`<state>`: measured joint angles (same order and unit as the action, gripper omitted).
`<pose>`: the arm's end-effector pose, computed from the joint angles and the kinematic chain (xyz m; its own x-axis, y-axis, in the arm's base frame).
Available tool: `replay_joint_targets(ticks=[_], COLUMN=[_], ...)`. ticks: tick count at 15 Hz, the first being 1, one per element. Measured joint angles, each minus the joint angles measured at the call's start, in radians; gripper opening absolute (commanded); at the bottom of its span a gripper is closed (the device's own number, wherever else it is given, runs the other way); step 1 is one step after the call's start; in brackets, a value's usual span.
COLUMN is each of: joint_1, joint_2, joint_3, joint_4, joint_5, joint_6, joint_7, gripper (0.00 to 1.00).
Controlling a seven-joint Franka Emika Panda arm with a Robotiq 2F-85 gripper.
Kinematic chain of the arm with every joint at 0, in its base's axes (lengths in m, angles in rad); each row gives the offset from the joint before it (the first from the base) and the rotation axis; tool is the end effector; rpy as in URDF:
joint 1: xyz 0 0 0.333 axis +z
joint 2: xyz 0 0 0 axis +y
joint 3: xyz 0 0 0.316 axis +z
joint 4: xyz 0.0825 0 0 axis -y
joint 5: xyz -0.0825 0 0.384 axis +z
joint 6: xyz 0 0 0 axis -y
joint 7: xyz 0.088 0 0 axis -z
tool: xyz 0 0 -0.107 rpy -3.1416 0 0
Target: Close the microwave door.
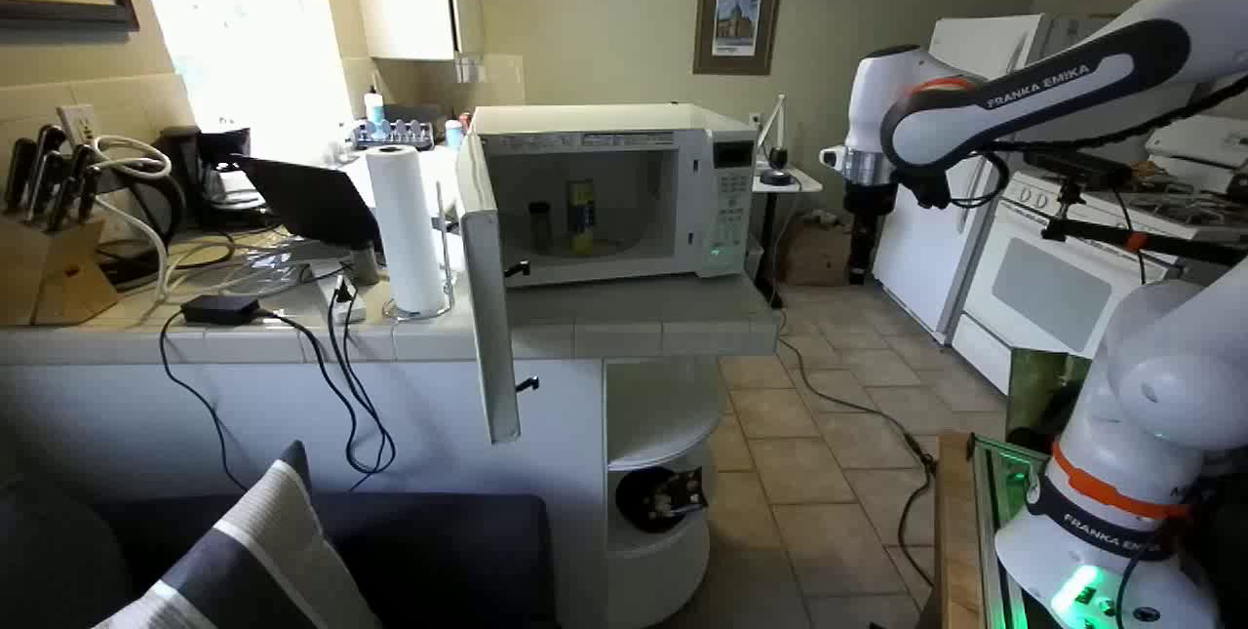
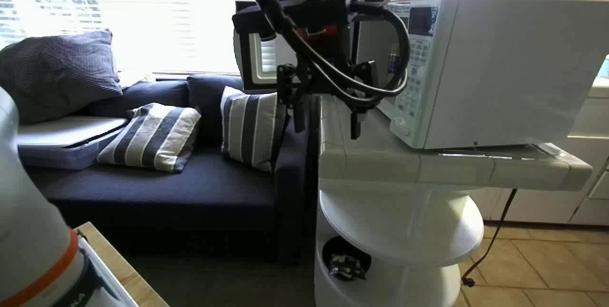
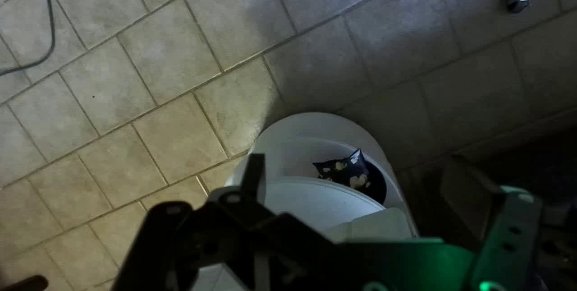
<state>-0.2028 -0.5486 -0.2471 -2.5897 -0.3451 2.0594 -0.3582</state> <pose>0.3335 -0.1809 0.4343 0.9932 0.0986 -0.0615 0.1075 -0.9803 0.1659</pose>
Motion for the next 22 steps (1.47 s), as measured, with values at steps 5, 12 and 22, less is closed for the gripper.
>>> replay_joint_targets(ticks=[5,12,22], joint_1=[0.0,0.023,0.319], joint_2=[0.0,-0.044,-0.08], joint_3=[0.0,0.082,0.187], joint_4=[0.0,0.116,0.403], joint_5=[0.0,-0.077,-0.02], joint_6=[0.0,-0.009,-0.004], joint_7=[0.0,-0.039,-0.227], gripper=[1.0,1.0,1.0])
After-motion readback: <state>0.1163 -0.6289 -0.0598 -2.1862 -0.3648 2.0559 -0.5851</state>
